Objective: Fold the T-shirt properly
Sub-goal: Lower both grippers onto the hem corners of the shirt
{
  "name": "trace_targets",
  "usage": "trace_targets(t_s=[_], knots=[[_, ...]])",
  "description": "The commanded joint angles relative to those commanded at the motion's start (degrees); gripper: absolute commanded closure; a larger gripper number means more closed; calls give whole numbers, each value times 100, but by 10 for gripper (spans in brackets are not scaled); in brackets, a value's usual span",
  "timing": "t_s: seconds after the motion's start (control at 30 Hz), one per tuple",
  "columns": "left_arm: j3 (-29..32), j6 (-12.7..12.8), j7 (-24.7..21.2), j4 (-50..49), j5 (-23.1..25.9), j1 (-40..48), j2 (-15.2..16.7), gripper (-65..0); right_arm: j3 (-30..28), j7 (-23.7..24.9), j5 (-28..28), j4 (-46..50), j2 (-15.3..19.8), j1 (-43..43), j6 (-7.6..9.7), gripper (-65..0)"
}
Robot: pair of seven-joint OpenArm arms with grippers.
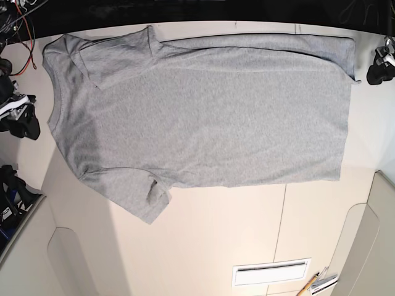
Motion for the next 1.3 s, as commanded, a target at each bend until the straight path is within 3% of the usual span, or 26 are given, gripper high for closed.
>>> trace_targets(t_s=[0.13, 0.3, 0.43, 0.57, 0.77, 0.97, 1.1, 1.3], knots=[[57, 0, -24, -2, 175, -577, -28, -358, -39, 151, -142, -730, 282, 651, -39, -274], [413, 0, -627, -48, 868, -1207, -76, -359, -354, 380, -269, -2337, 710, 1672, -37, -274], [1005, 0, -903, -605, 1276, -1840, -111, -393, -852, 870, -651, -3429, 883, 2343, -35, -303], [1631, 0, -1126, -1637, 1661, -2710, -286, -393, -1392, 1325, -1091, -4172, 896, 2804, -39, -412], [2400, 0, -1447, -3602, 2057, -4218, -566, -393, -2074, 2046, -1528, -5106, 896, 3143, -39, -412], [3217, 0, -1847, -5283, 2166, -5235, -579, -393, -2168, 2511, -1733, -5781, 894, 3226, -37, -412], [3539, 0, -1884, -5643, 2140, -5453, -483, -393, -2168, 2531, -1834, -5866, 896, 3226, -37, -412], [3543, 0, -1880, -5643, 2210, -5449, -81, -393, -2168, 2529, -1856, -5875, 787, 3226, -33, -412]])
